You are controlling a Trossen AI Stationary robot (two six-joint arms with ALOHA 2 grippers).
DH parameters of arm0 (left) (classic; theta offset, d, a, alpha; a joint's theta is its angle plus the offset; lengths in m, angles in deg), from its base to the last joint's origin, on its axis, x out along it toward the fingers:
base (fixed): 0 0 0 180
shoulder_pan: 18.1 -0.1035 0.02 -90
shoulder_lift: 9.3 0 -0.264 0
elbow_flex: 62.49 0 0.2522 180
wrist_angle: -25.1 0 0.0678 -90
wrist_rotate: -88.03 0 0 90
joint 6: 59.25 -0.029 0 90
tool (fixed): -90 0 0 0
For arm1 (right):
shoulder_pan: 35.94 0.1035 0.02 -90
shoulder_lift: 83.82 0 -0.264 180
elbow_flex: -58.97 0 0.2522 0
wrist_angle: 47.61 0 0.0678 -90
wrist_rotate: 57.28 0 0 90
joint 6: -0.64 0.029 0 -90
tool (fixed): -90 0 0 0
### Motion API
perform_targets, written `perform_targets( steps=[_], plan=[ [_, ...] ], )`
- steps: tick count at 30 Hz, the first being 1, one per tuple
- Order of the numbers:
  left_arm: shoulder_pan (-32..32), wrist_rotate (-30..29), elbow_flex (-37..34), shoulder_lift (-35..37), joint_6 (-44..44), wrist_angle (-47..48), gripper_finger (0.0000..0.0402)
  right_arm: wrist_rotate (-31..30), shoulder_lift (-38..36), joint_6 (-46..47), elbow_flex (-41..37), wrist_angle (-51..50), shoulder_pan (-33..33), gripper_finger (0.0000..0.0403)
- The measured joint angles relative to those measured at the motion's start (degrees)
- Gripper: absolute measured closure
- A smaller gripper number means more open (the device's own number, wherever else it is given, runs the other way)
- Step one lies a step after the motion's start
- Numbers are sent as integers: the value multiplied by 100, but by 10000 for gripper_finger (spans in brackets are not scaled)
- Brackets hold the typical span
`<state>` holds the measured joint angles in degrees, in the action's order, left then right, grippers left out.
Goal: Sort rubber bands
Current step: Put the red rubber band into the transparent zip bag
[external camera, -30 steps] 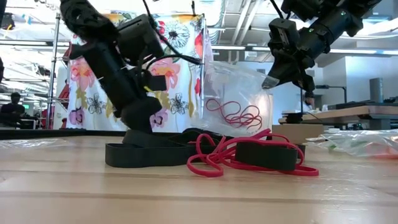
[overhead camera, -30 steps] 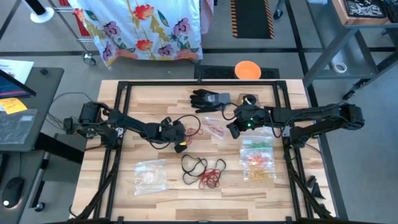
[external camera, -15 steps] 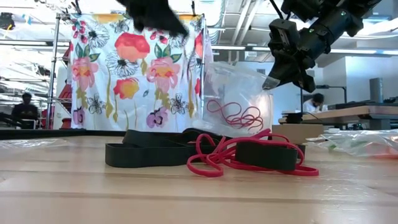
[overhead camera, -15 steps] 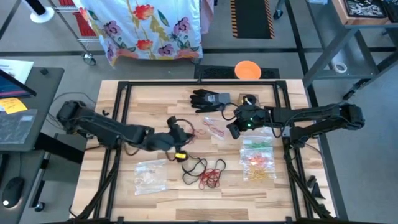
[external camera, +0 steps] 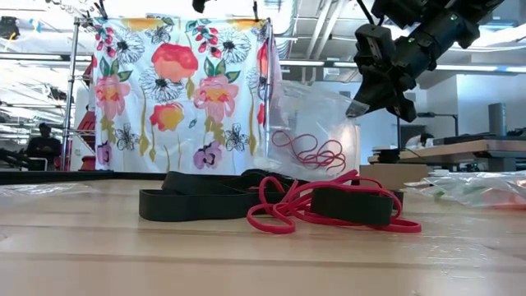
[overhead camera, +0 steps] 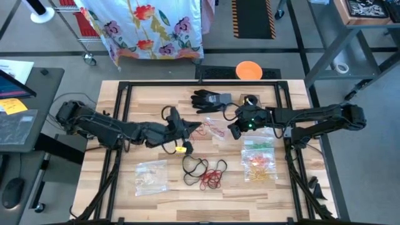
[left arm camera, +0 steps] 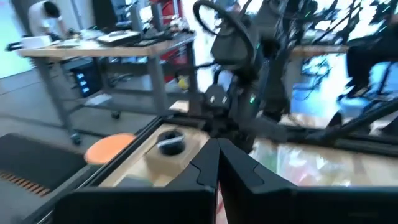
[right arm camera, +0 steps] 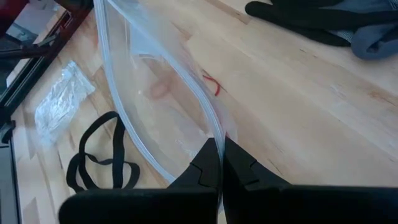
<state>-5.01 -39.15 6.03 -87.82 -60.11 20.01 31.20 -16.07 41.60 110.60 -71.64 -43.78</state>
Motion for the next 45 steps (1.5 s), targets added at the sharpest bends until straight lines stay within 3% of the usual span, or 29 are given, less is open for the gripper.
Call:
perform_targets(
  steps=[9,15,23,31,45],
  plan=[
    [-721,1327,28,-336,0,-1169,401,-2,0,14,0,62,0,403],
    [-1086,1494,238,-565,82,-1138,401,-2,0,14,0,46,0,403],
    [-1388,2186,862,-1229,234,-1166,401,-4,0,7,0,148,0,403],
    [-1410,2122,1176,-1792,68,-972,401,-7,2,-29,0,120,65,403],
    [-1629,2093,1478,-1788,-162,-730,401,-7,1,-34,-2,111,85,403]
  ],
)
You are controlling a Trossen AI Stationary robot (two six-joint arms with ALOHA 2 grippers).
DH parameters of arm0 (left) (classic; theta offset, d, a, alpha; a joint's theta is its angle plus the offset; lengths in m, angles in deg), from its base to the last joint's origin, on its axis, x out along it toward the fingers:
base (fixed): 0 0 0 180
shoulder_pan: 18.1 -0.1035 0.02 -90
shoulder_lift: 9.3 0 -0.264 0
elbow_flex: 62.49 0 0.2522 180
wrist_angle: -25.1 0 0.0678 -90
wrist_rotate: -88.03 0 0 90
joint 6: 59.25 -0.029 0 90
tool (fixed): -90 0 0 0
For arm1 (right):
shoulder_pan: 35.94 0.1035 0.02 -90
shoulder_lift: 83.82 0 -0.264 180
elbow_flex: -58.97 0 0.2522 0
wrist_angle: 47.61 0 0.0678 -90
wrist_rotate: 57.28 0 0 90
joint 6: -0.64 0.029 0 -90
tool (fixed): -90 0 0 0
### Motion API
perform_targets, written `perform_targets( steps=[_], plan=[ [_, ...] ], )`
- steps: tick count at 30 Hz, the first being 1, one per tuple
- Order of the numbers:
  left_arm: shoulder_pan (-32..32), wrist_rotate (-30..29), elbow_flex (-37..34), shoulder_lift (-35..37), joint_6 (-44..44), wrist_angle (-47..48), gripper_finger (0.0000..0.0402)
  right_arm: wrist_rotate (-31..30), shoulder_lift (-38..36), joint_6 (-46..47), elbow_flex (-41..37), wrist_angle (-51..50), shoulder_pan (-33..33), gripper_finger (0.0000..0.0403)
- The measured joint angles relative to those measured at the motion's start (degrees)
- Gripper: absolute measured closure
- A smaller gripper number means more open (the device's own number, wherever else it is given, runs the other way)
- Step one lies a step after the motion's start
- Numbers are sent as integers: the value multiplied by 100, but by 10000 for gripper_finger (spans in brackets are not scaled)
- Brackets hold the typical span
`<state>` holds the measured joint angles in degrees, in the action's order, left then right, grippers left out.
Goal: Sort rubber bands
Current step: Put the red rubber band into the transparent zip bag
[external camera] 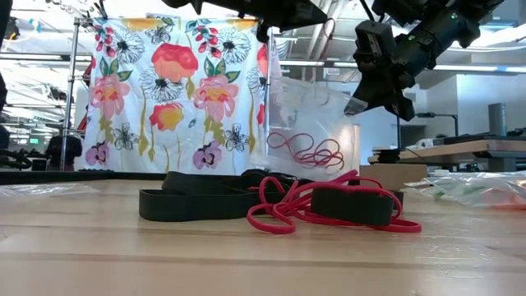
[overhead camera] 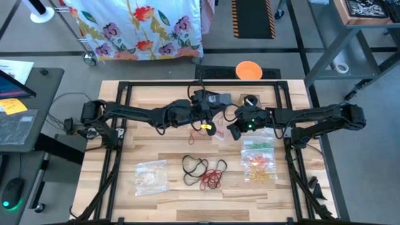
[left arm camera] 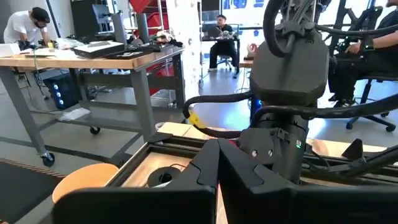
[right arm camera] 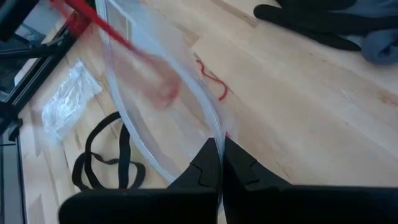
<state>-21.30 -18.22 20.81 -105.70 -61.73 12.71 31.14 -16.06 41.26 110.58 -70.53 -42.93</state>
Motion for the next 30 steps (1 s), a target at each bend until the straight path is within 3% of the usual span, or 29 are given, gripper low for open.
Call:
perform_targets(
  steps=[18,30],
  plan=[
    [67,0,6,-6,347,890,401,0,1,-13,0,-21,24,403],
    [352,-227,4,-2,-7,1588,401,2,1,-11,0,-24,24,403]
  ],
)
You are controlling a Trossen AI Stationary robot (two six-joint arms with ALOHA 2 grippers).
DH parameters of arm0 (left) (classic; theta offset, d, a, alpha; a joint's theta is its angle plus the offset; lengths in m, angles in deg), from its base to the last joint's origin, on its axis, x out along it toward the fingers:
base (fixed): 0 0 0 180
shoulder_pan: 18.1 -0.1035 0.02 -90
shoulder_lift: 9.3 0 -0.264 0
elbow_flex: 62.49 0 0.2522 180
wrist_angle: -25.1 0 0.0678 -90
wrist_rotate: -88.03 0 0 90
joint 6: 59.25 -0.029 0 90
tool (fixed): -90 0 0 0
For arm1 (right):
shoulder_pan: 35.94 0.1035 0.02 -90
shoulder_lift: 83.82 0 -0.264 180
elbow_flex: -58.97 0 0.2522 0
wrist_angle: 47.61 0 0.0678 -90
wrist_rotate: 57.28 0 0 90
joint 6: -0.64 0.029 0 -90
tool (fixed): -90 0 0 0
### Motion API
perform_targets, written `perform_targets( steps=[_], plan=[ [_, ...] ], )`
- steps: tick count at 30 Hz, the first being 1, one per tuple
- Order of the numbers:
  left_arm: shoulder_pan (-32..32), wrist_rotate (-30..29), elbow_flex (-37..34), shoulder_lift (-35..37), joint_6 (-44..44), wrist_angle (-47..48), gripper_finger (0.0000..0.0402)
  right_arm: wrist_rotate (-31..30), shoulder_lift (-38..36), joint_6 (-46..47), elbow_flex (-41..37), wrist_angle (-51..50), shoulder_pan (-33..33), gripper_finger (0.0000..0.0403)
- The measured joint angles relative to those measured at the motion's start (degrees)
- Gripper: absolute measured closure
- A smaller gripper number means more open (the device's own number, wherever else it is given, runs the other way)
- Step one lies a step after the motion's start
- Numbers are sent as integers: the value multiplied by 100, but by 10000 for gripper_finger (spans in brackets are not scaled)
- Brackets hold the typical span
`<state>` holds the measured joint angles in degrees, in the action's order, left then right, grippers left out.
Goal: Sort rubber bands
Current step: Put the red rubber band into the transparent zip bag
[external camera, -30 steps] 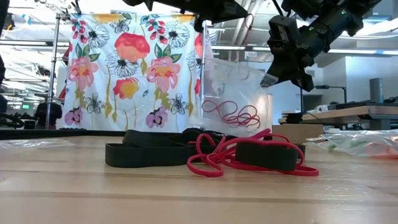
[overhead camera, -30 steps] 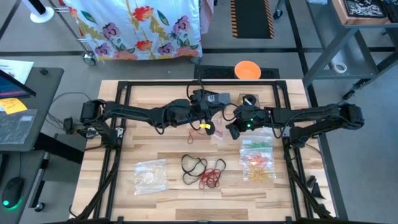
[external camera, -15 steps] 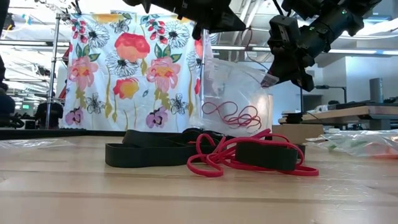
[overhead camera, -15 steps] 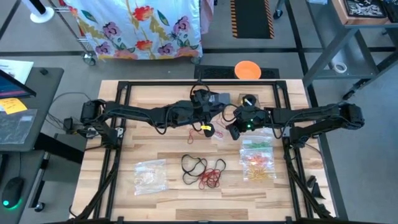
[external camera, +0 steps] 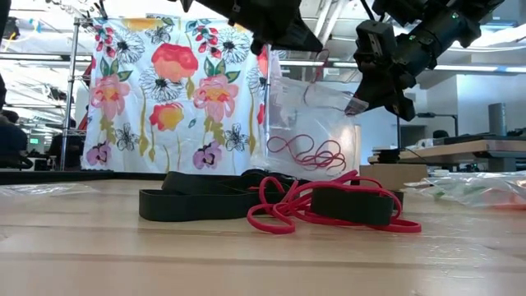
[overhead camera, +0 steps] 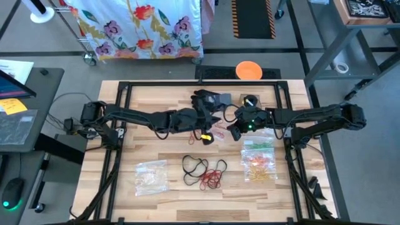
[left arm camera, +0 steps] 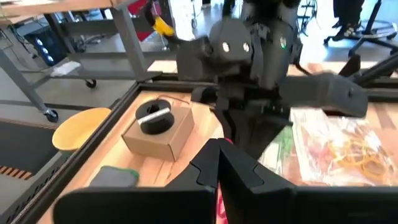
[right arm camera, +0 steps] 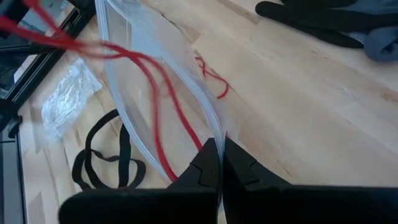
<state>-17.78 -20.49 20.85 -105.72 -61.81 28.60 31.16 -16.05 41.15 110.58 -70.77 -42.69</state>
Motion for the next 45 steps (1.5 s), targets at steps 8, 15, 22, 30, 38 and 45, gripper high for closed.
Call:
perform_targets(
  steps=[8,15,22,30,38,45],
  plan=[
    [-77,24,0,-27,255,61,401,0,-1,2,0,35,0,403],
    [-81,55,0,-35,306,239,401,1,-2,0,0,177,-3,403],
    [-100,232,-1,-35,404,614,401,2,-1,2,0,204,-4,403],
    [-193,219,-2,-35,456,851,401,4,0,122,0,317,-2,403],
    [-217,216,-2,-35,493,877,385,4,0,113,0,337,-2,403],
    [-214,177,-2,-35,635,921,310,4,-1,107,0,337,-3,403]
  ],
)
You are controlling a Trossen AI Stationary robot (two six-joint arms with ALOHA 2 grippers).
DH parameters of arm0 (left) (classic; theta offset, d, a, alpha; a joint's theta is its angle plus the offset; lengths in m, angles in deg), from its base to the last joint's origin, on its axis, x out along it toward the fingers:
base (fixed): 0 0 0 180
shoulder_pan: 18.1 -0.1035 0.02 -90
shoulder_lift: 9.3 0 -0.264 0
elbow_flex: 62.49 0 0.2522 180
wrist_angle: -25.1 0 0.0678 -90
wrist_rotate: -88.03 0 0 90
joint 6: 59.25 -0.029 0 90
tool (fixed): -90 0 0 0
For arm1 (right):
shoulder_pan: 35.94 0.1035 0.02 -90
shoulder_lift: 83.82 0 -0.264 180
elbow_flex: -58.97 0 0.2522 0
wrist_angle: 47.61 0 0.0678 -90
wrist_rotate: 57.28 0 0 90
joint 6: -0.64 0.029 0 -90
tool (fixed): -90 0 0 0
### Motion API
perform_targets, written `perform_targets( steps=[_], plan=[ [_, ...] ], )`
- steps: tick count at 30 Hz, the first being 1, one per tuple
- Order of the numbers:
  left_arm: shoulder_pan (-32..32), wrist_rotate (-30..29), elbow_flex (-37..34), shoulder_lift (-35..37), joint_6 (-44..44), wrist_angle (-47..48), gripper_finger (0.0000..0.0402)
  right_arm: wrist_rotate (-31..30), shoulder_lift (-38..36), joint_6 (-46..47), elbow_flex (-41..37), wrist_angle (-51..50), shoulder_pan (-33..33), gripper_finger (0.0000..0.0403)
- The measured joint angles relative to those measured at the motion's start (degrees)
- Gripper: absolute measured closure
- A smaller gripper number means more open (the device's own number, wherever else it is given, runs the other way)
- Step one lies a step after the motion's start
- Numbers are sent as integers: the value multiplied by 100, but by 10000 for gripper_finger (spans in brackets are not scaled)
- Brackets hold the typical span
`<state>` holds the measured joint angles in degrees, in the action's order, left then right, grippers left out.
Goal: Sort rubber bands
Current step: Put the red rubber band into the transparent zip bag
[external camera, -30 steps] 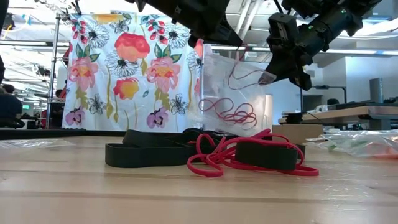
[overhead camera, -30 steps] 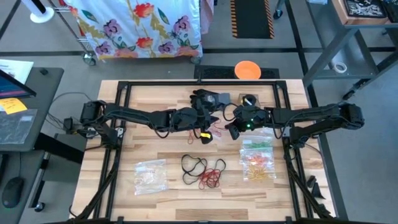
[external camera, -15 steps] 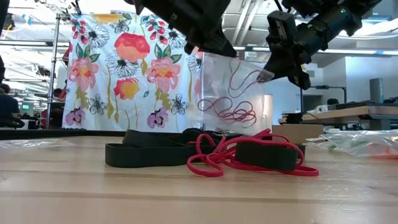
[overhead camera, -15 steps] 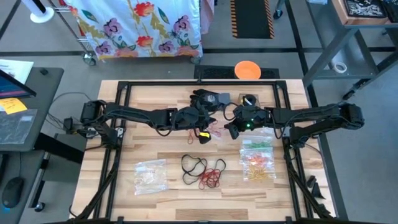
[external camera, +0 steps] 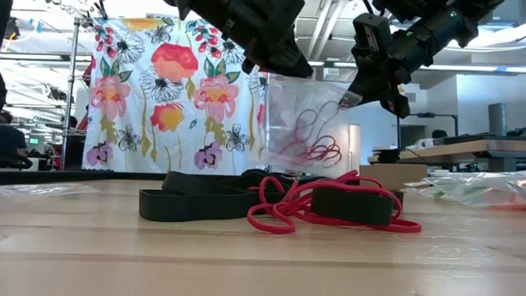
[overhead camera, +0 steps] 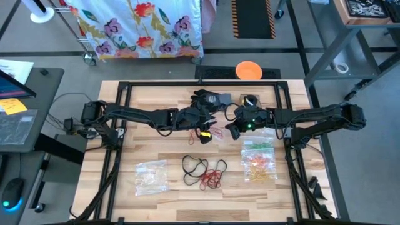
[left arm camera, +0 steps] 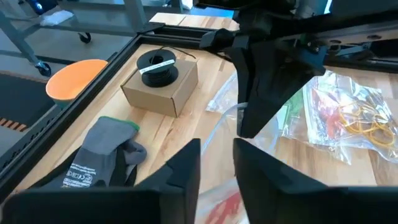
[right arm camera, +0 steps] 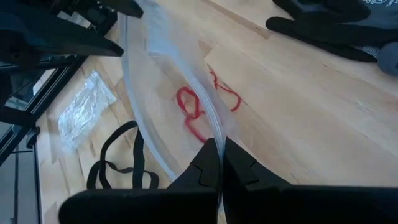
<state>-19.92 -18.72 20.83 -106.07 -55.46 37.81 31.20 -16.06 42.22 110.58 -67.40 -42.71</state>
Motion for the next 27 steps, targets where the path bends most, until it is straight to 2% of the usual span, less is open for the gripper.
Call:
perform_targets(
  steps=[4,9,14,17,22,27],
  plan=[
    [75,166,95,126,-274,162,292,0,1,-20,0,-11,0,403],
    [395,68,262,857,-656,851,296,0,1,-139,0,-15,1,403],
    [781,-373,256,1451,150,2583,303,0,-1,-152,0,-124,1,403],
    [1022,-556,133,1506,852,3161,304,2,-1,-152,0,-140,1,403],
    [1266,-807,-680,1244,1417,2847,304,0,1,-150,0,-126,1,403],
    [1228,-1507,-1278,658,2379,2151,304,0,1,-111,0,-99,1,403]
  ],
)
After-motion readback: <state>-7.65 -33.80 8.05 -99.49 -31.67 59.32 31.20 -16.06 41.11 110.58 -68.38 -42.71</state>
